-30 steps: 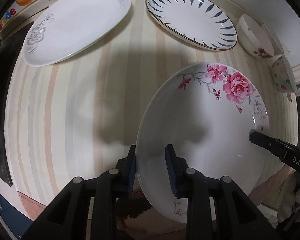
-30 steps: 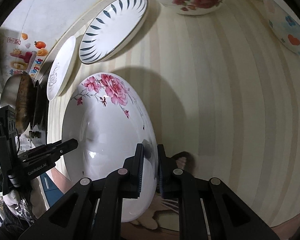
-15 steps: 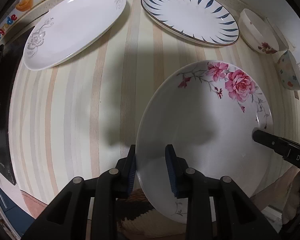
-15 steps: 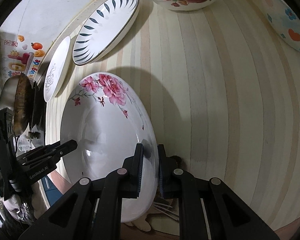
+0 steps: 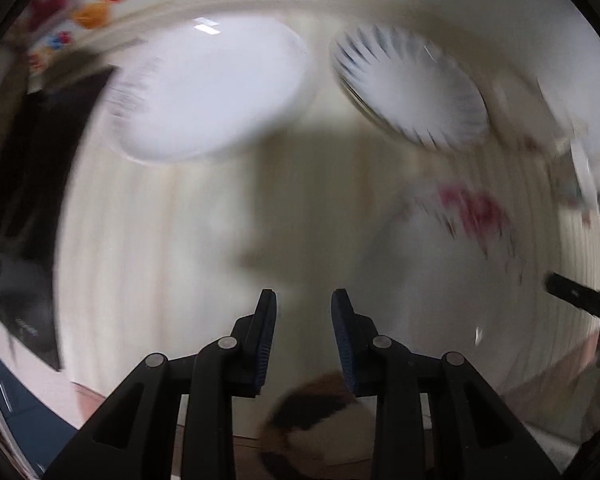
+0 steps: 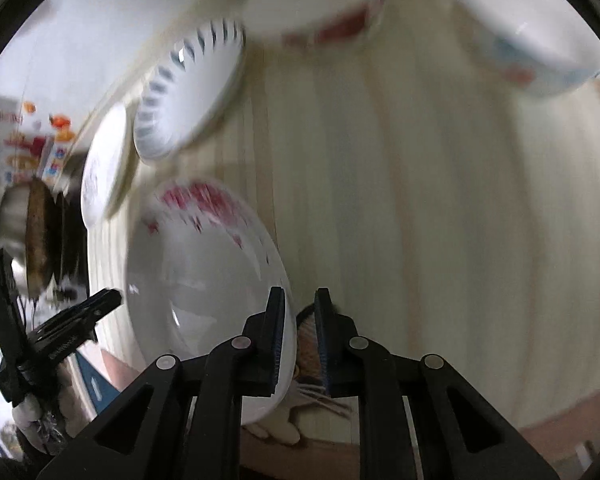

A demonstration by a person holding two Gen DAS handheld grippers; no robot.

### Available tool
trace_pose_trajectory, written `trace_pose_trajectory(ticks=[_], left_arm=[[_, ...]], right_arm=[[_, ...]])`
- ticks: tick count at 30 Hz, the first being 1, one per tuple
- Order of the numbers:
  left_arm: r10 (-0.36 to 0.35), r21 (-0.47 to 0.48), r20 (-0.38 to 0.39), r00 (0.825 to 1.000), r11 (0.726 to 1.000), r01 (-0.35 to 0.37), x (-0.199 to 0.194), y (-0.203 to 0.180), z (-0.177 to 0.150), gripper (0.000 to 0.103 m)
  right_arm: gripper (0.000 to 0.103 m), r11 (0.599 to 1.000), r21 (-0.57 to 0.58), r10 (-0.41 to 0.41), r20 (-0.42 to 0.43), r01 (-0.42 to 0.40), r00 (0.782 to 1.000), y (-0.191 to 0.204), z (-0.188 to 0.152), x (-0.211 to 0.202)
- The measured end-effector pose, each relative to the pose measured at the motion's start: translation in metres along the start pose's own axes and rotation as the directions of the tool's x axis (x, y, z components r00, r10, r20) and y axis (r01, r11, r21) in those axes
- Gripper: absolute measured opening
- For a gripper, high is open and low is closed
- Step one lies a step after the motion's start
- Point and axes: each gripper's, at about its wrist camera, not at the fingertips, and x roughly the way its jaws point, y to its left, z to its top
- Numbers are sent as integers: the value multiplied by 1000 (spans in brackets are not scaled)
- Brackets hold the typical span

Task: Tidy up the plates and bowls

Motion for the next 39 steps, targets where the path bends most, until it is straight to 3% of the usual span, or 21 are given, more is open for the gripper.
trace_pose_trajectory(ticks=[2, 4, 7, 11, 17, 23, 25, 28, 39], left_arm=[[-7, -77, 31, 999, 997, 9, -14, 29, 13, 31], [-10, -163, 49, 999, 986, 18, -17, 63, 28, 31], [-17, -259, 33, 999, 966, 25, -1, 104, 44, 31], [-44, -348, 8, 999, 936, 44, 25, 136, 66, 31], [-55, -385, -3, 998, 922, 50, 49, 151, 90, 32], [-70, -388, -19, 997, 920, 57, 66, 152, 109, 30], [-80, -386, -13, 997, 920, 68, 68, 153, 111, 30], [-49, -376, 5, 999, 925, 47, 66, 151, 111, 28], [-56, -344, 36, 998, 937, 65, 47, 152, 104, 26]], right_arm=[[28, 998, -61, 18, 50, -15, 999, 34, 16, -19], [43, 989, -141, 55, 67, -45, 996, 74, 38, -20], [45, 957, -283, 96, 76, -71, 992, 140, 79, 2], [45, 898, -438, 83, 54, -51, 995, 220, 139, 66], [45, 852, -523, 24, -7, -24, 1000, 282, 194, 143], [43, 853, -522, -15, -59, -18, 998, 288, 220, 186], [27, 858, -512, 3, -81, -44, 997, 286, 223, 193], [19, 863, -501, 39, -70, -69, 997, 281, 226, 197], [15, 871, -479, 80, -78, -108, 994, 255, 214, 178]])
